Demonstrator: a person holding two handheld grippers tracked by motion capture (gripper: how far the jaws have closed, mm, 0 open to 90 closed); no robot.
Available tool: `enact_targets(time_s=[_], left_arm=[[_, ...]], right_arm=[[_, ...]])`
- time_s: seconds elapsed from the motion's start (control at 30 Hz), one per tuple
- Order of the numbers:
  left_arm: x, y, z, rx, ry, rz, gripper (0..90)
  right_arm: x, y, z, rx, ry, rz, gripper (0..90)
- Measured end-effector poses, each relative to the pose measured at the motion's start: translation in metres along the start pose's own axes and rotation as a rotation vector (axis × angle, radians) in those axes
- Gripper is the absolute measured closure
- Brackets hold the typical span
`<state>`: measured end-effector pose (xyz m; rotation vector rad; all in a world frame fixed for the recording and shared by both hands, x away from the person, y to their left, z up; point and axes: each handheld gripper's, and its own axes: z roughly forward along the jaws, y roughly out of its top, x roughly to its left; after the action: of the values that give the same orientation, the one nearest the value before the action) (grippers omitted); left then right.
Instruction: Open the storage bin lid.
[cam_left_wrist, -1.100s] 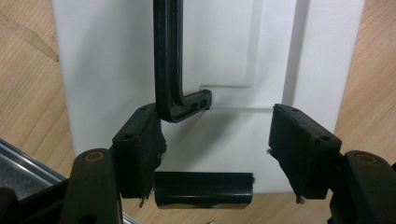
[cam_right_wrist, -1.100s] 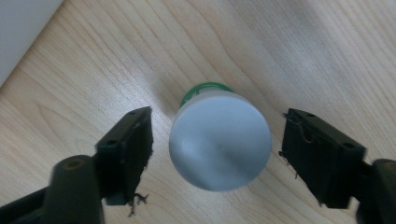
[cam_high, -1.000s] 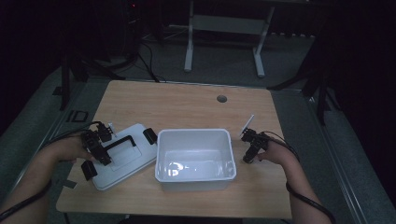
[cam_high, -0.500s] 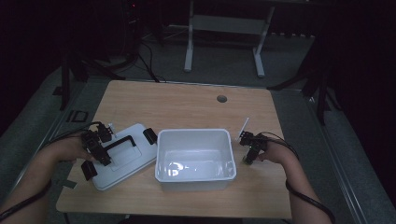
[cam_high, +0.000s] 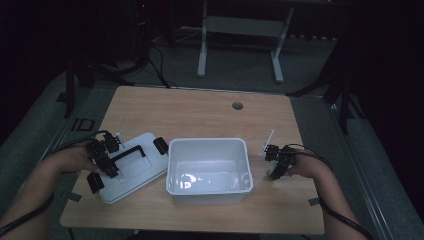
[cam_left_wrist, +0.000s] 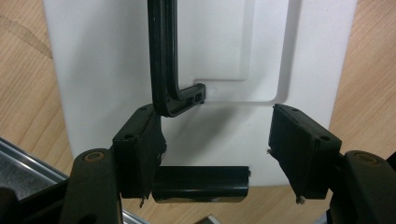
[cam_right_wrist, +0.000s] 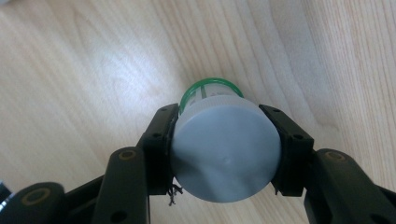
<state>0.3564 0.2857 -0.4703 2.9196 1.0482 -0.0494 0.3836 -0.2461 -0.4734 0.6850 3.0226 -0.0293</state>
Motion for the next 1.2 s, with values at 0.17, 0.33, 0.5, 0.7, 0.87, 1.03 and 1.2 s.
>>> enact_targets(time_s=[0.17, 0.33, 0.5, 0.7, 0.87, 1.03, 1.2], left_arm=[[0.0, 0.001, 0.0, -0.005, -0.003, 0.0, 34.6], [0.0, 0.001, 0.0, -0.001, -0.001, 0.002, 34.6], [-0.002, 0.001, -0.001, -0.002, -0.002, 0.006, 34.6], [-0.002, 0.001, -0.002, -0.002, -0.002, 0.006, 34.5], [-0.001, 0.0, -0.003, -0.001, -0.002, 0.005, 34.6], [-0.002, 0.0, -0.004, -0.005, -0.003, 0.004, 34.6], [-0.002, -0.001, -0.003, -0.003, -0.002, 0.005, 34.6]], right_arm=[[0.008, -0.005, -0.01, -0.031, -0.007, -0.077, 50.1], [0.02, -0.009, -0.015, -0.04, -0.011, -0.213, 50.1], [0.03, -0.011, -0.018, -0.011, -0.041, -0.303, 50.0], [0.04, -0.015, -0.026, -0.009, -0.056, -0.392, 50.1], [0.048, -0.015, -0.036, 0.009, -0.05, -0.429, 50.1], [0.054, -0.012, -0.048, 0.026, -0.047, -0.43, 50.1], [0.059, -0.009, -0.064, 0.013, -0.056, -0.432, 50.1]])
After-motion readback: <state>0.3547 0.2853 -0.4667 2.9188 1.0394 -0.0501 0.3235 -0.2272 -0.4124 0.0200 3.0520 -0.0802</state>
